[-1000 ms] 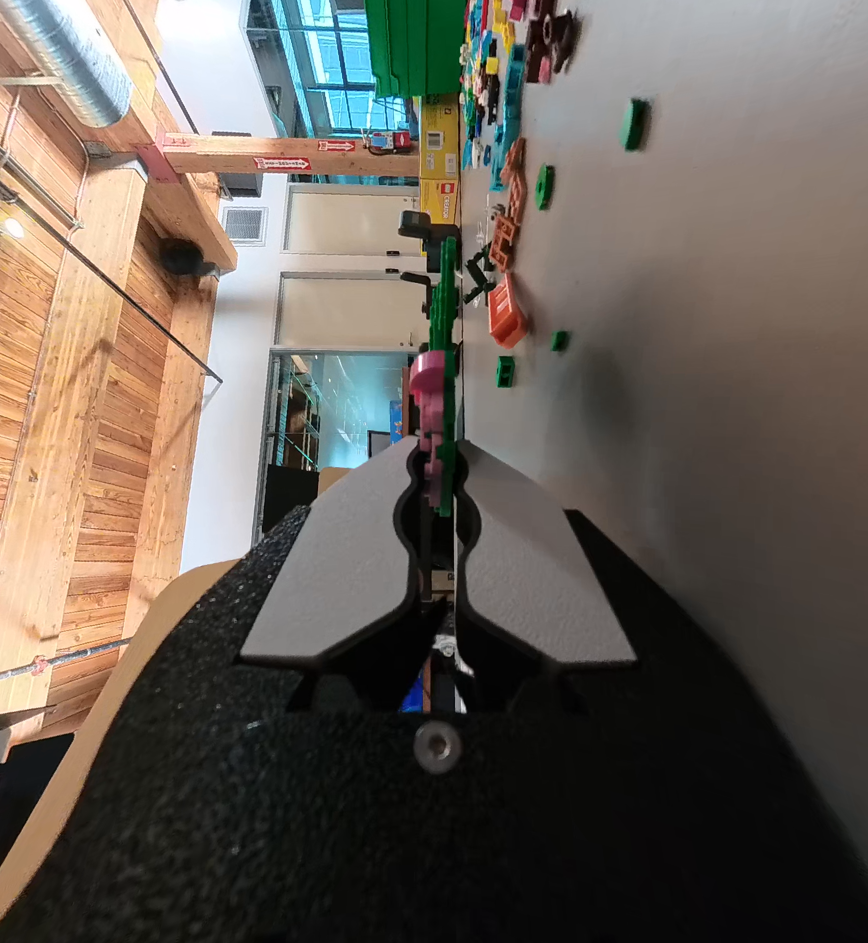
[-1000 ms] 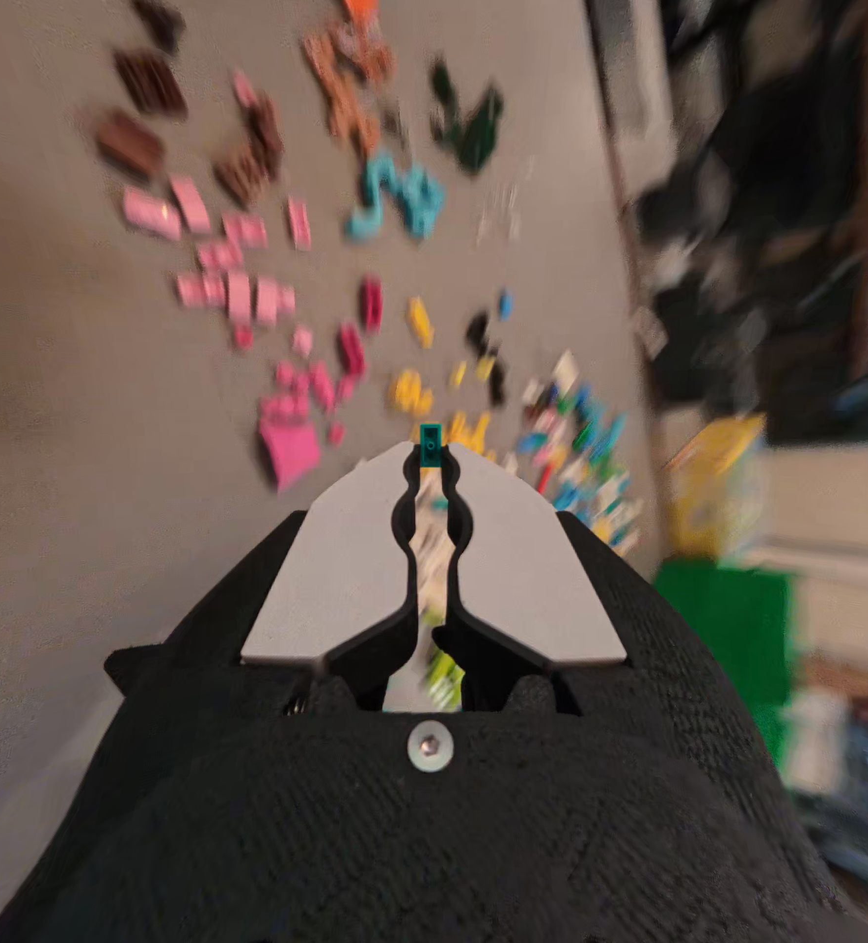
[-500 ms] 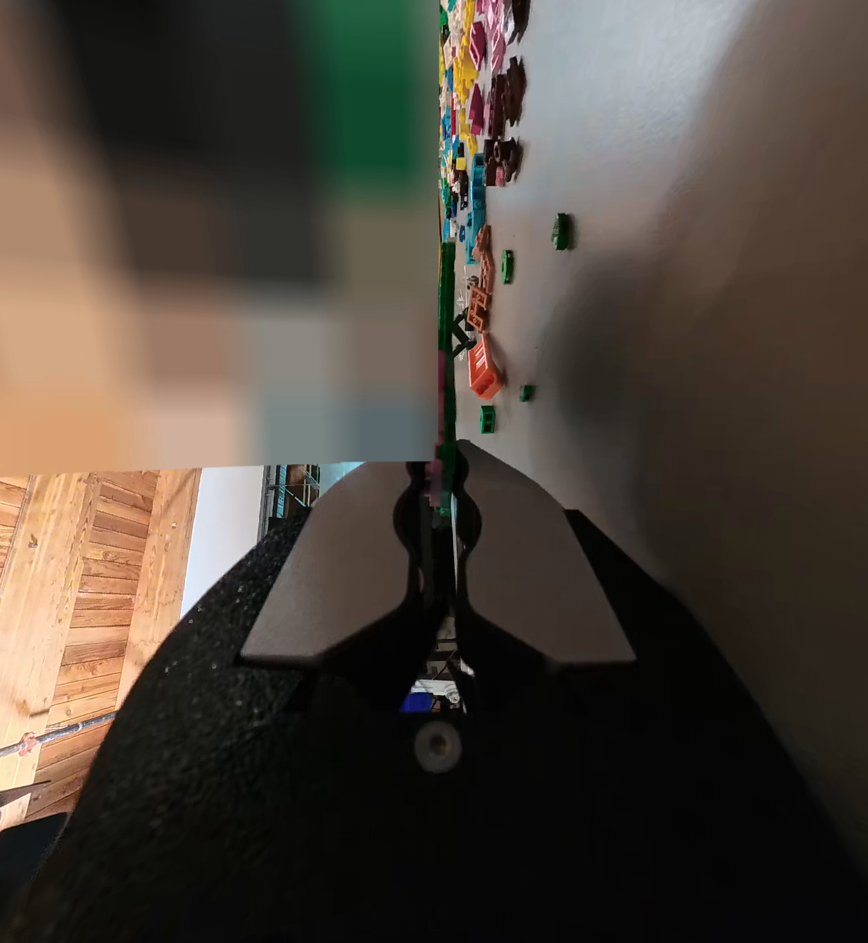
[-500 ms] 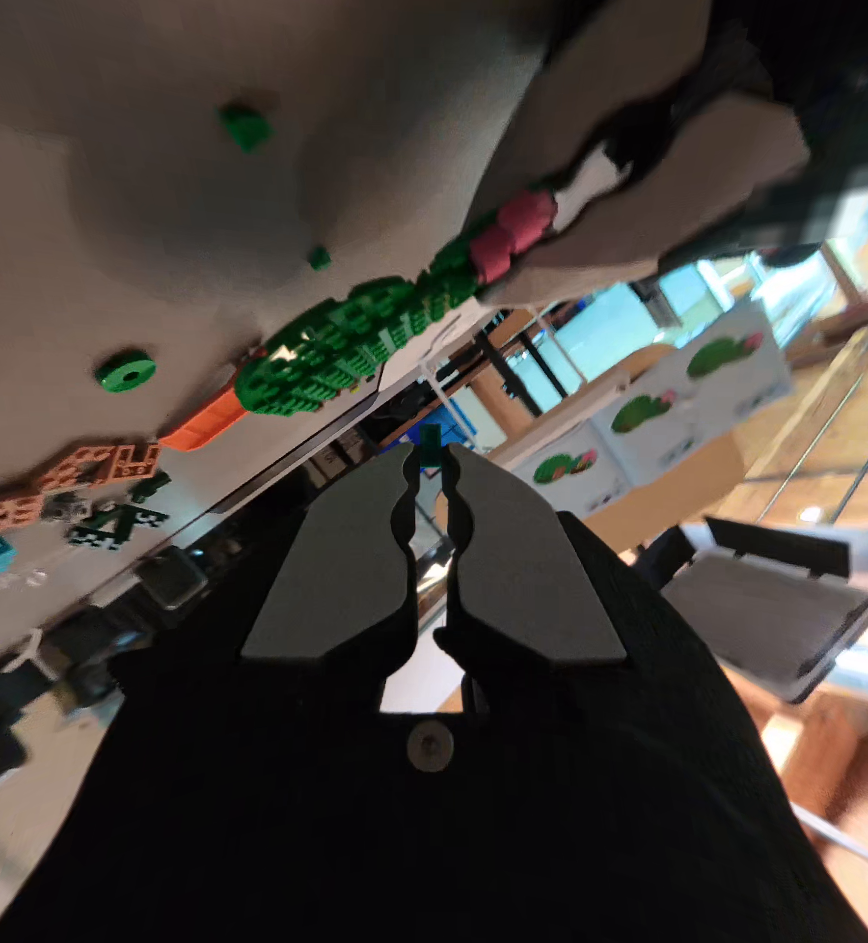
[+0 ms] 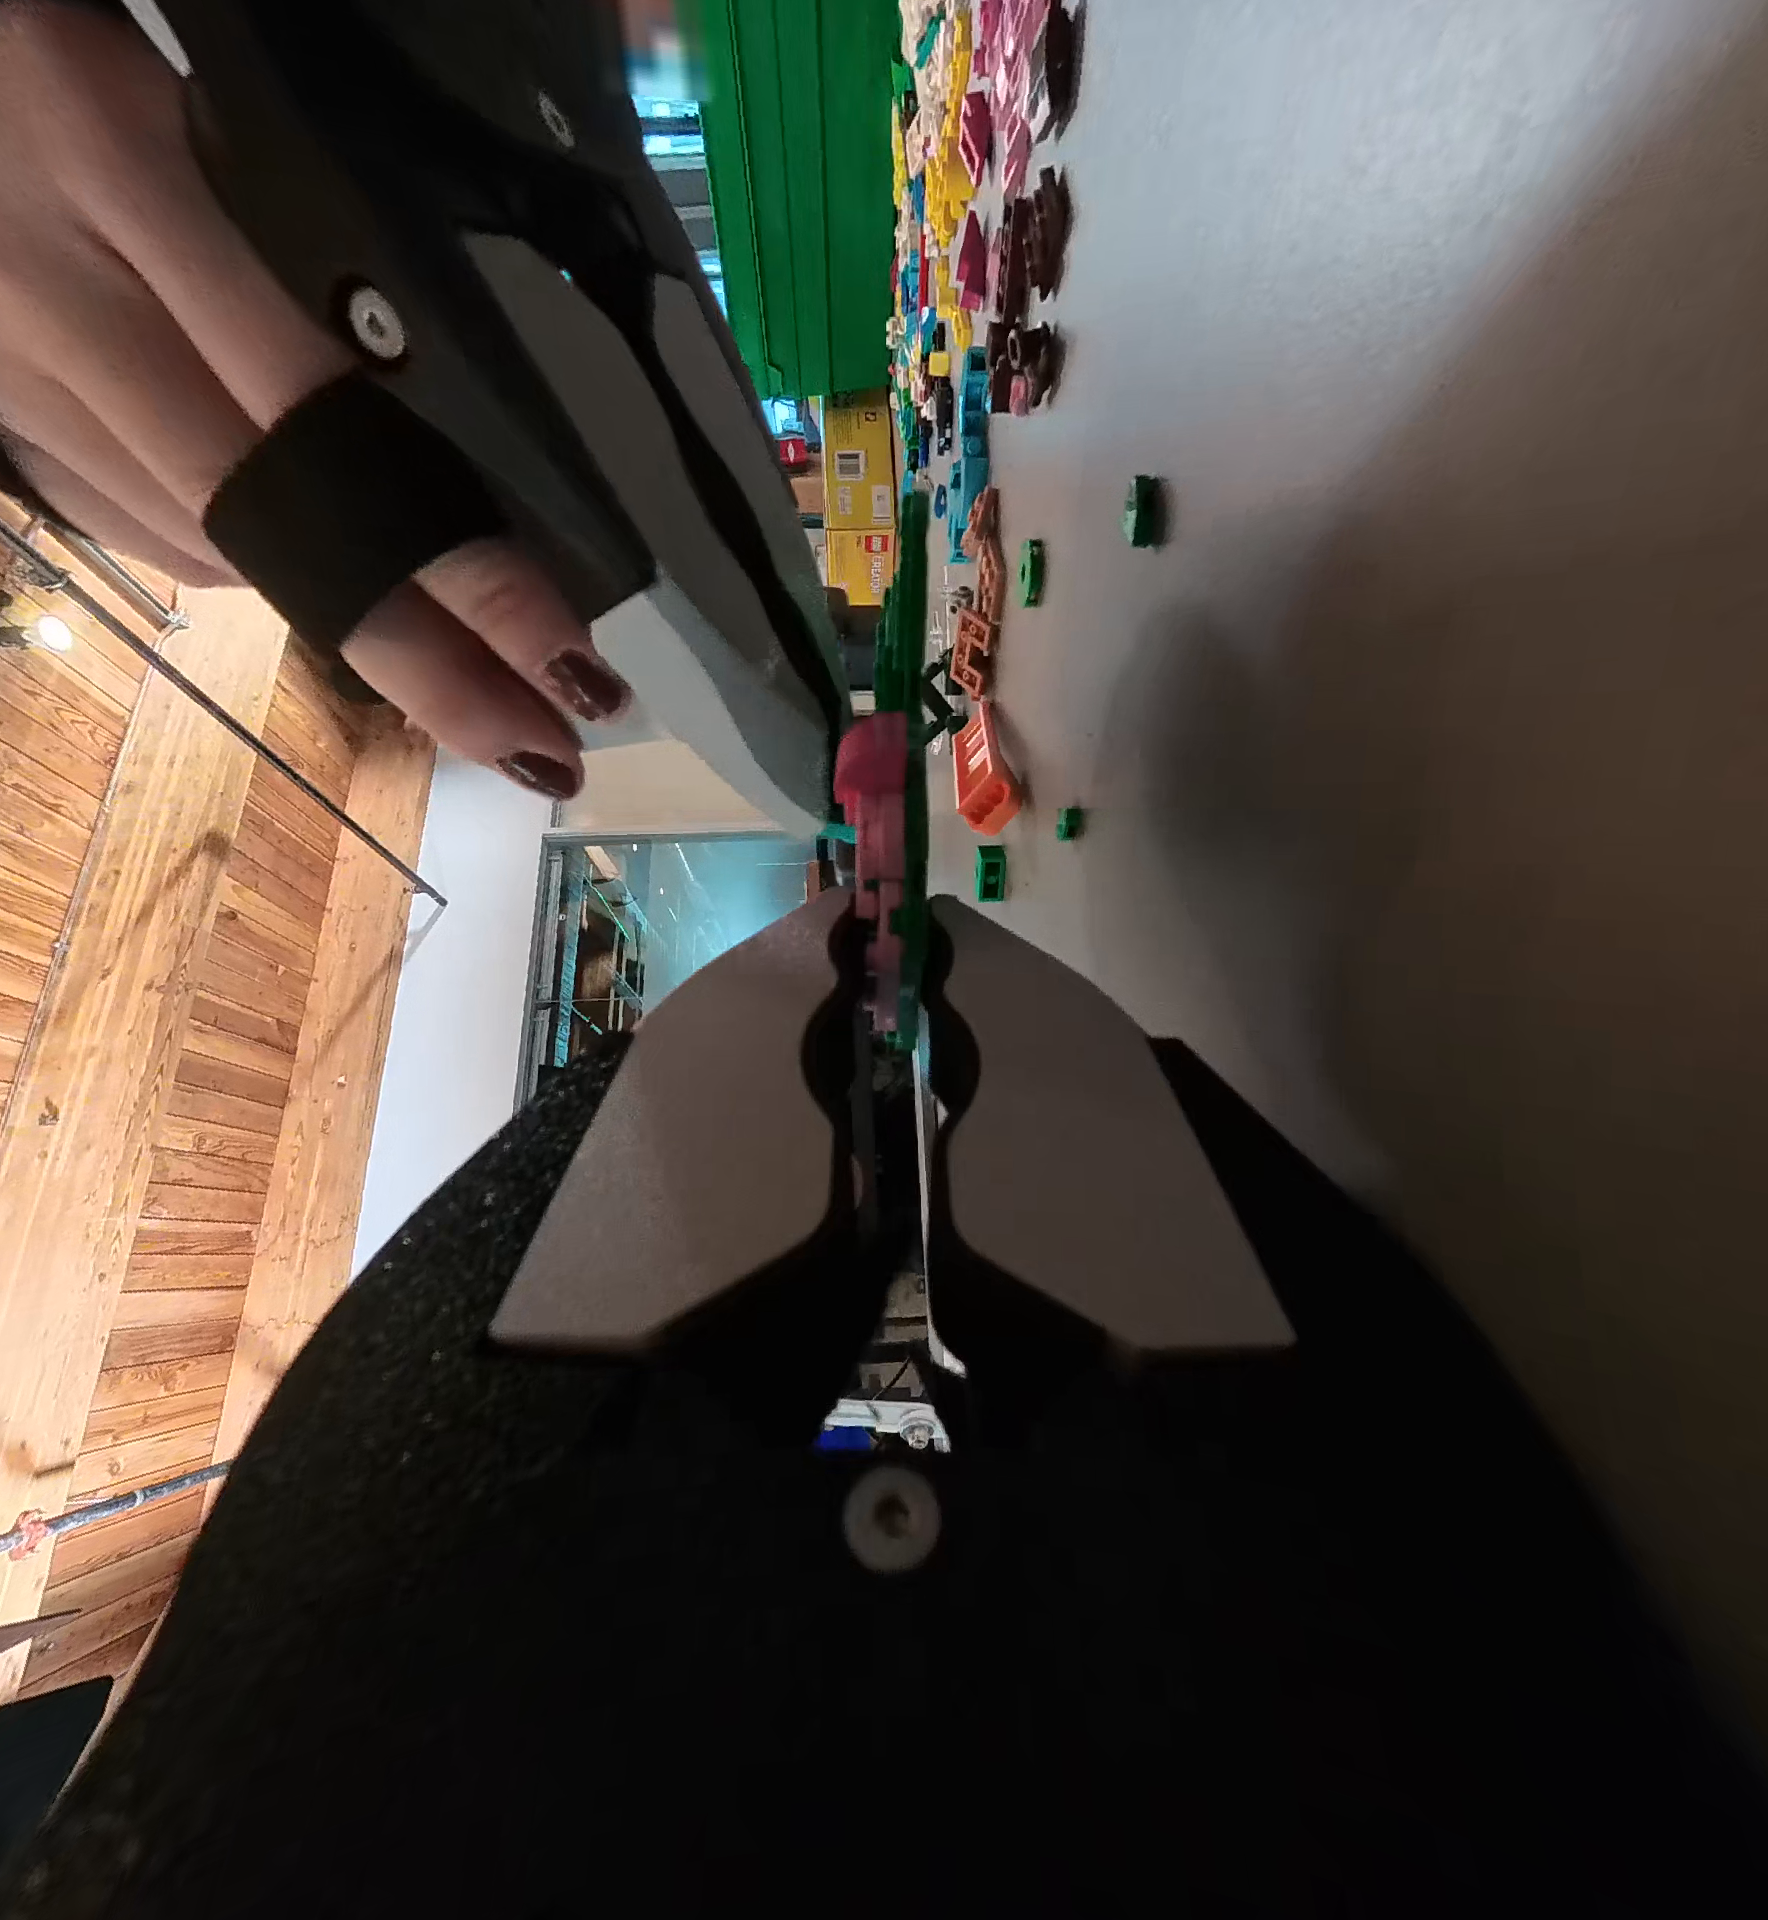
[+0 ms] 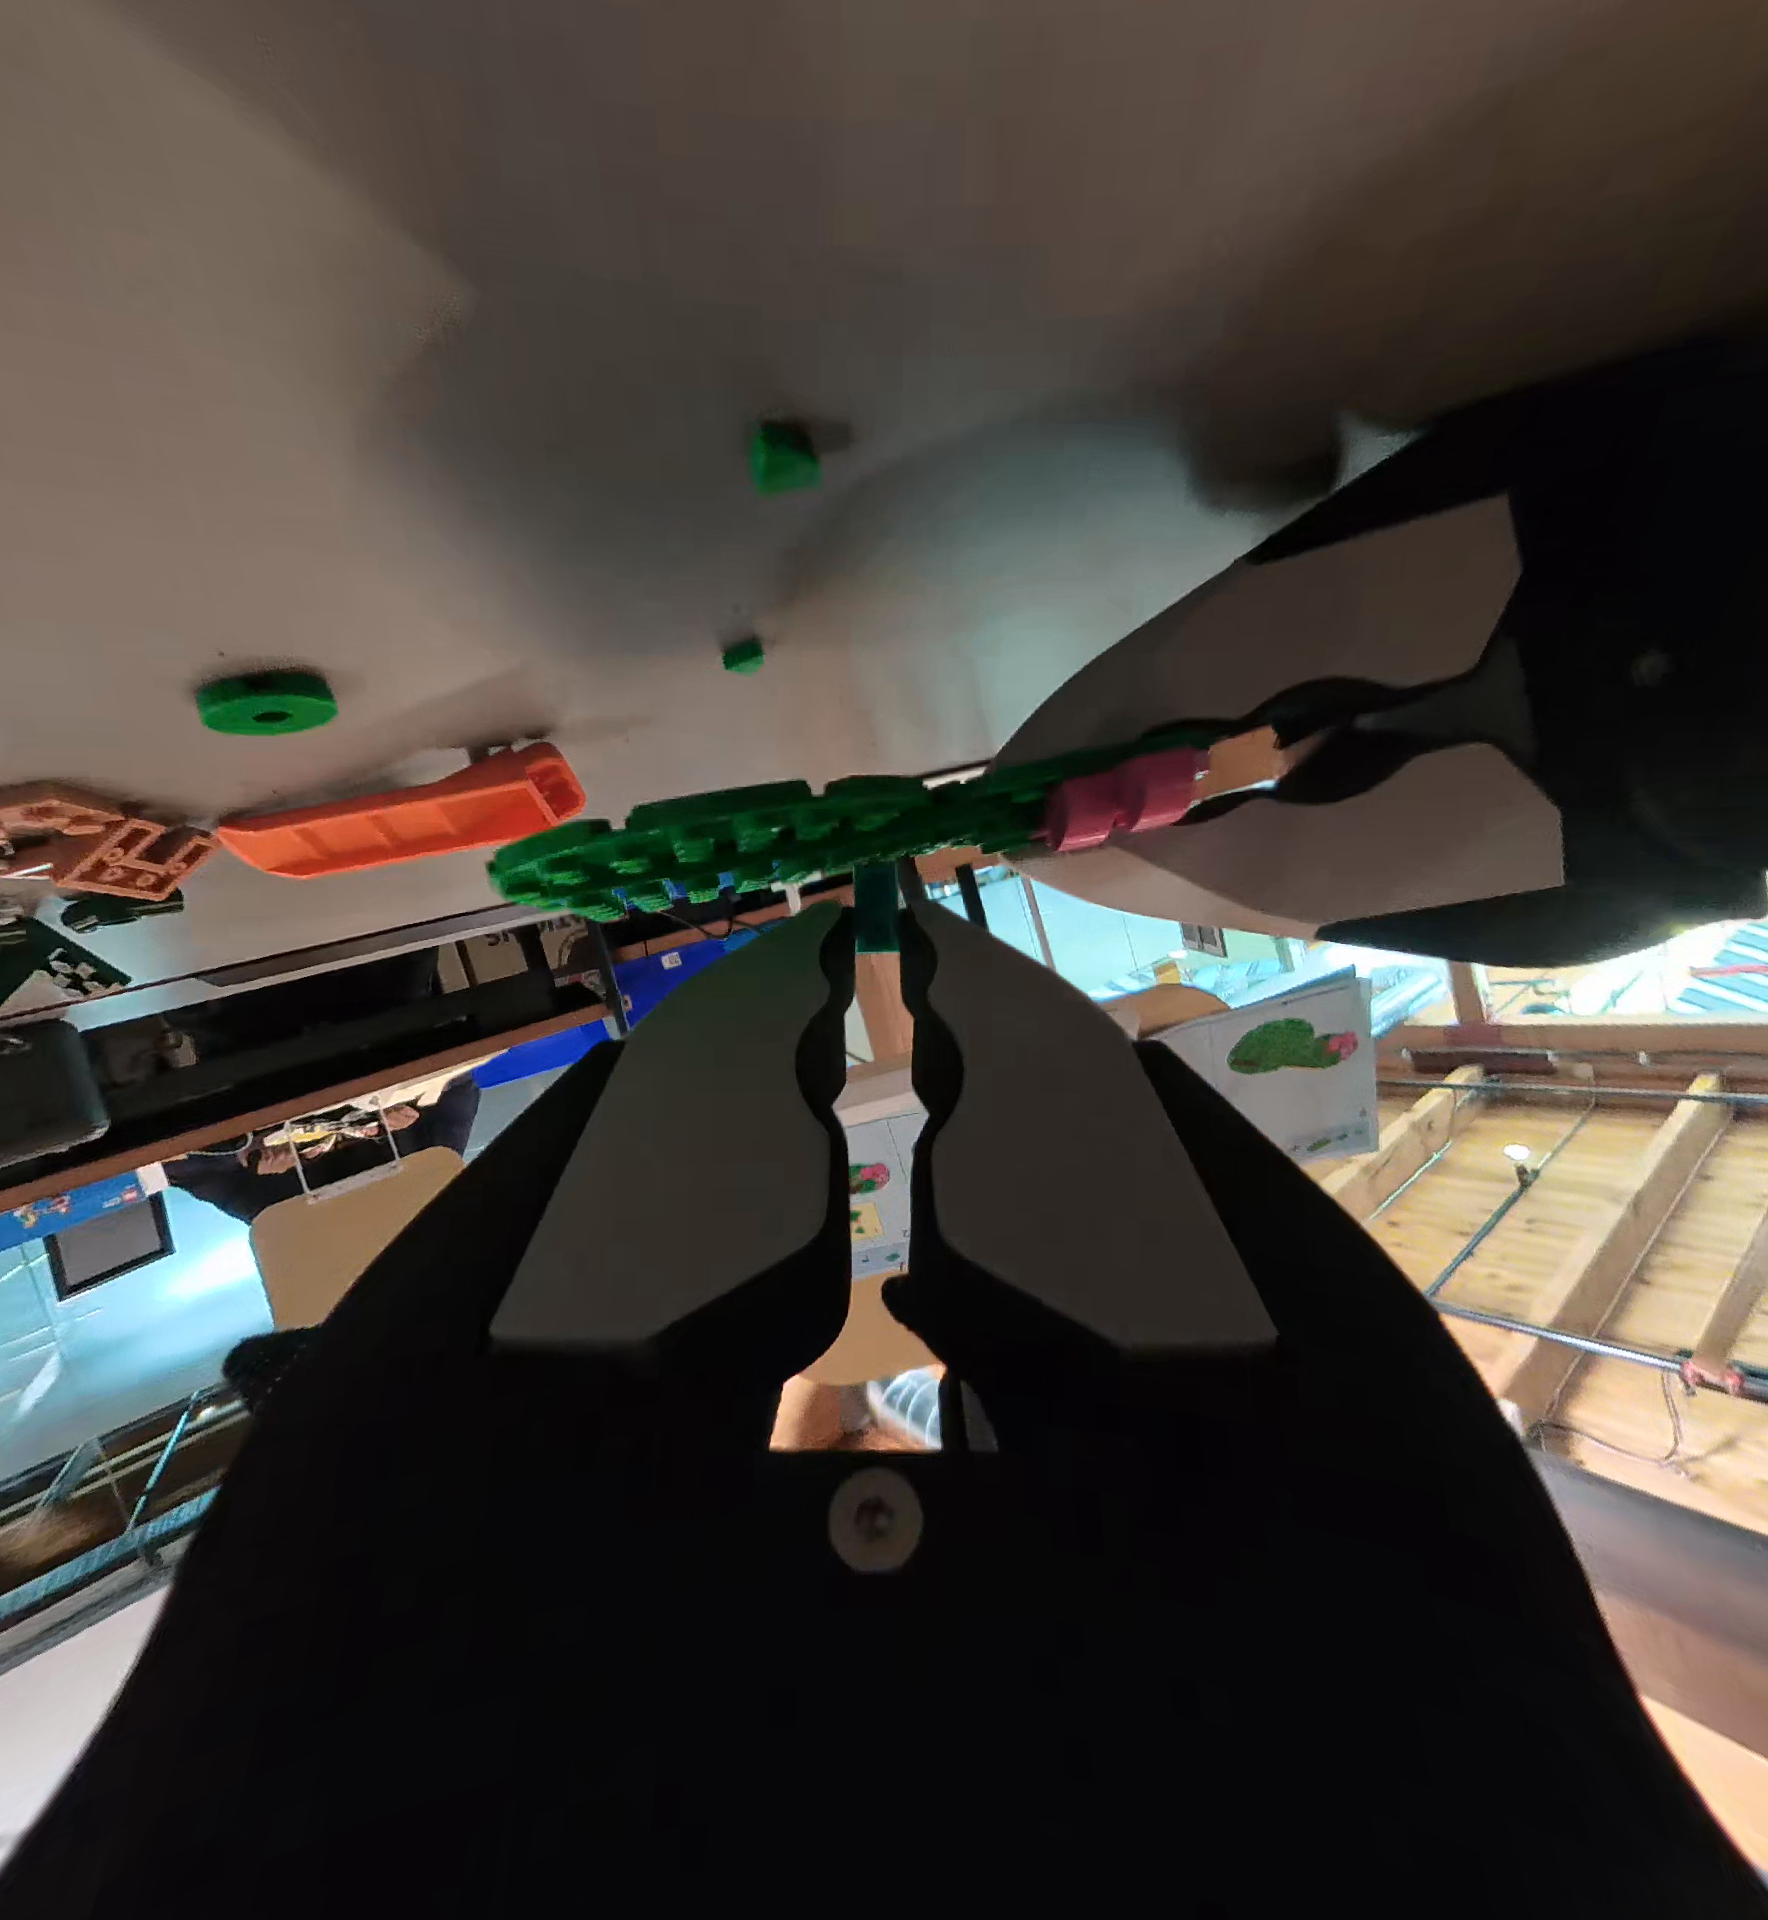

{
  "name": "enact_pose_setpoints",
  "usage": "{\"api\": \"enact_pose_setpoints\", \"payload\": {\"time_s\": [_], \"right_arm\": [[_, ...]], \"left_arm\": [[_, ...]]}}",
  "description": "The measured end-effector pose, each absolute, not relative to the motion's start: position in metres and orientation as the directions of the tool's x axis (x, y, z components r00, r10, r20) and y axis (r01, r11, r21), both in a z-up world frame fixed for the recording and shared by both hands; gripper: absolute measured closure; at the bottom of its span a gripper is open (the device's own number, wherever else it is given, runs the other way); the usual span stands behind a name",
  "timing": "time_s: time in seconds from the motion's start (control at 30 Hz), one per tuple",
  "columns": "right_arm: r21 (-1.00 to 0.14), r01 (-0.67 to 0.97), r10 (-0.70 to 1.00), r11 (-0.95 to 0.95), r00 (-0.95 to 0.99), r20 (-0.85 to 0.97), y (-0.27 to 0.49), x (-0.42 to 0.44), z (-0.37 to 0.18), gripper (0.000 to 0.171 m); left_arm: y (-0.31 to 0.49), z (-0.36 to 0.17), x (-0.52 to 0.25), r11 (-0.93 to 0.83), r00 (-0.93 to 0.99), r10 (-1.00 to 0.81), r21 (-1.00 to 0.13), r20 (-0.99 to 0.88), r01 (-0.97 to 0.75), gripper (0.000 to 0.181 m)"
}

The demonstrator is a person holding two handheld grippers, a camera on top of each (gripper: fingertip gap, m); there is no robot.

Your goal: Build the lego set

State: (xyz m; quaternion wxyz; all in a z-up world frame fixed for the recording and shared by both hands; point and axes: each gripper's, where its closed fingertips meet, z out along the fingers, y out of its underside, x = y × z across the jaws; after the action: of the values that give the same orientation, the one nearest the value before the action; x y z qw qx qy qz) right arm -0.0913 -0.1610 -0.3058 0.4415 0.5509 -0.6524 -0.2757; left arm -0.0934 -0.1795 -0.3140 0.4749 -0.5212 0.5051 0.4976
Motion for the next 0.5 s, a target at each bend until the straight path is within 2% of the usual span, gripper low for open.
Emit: {"api": "enact_pose_setpoints", "payload": {"time_s": [0.33, 0.5], "right_arm": [[0.808, -0.513, -0.949, 0.290, -0.044, 0.313, -0.165, -0.082, -0.307, 0.161], [0.744, -0.468, -0.874, 0.477, -0.164, 0.457, -0.157, -0.080, -0.293, 0.148]], "left_arm": [[-0.179, -0.312, -0.096, -0.046, 0.008, -0.046, -0.006, -0.999, -0.999, 0.173], [-0.179, -0.312, -0.096, -0.045, 0.003, -0.044, -0.001, -0.999, -0.999, 0.173]]}}
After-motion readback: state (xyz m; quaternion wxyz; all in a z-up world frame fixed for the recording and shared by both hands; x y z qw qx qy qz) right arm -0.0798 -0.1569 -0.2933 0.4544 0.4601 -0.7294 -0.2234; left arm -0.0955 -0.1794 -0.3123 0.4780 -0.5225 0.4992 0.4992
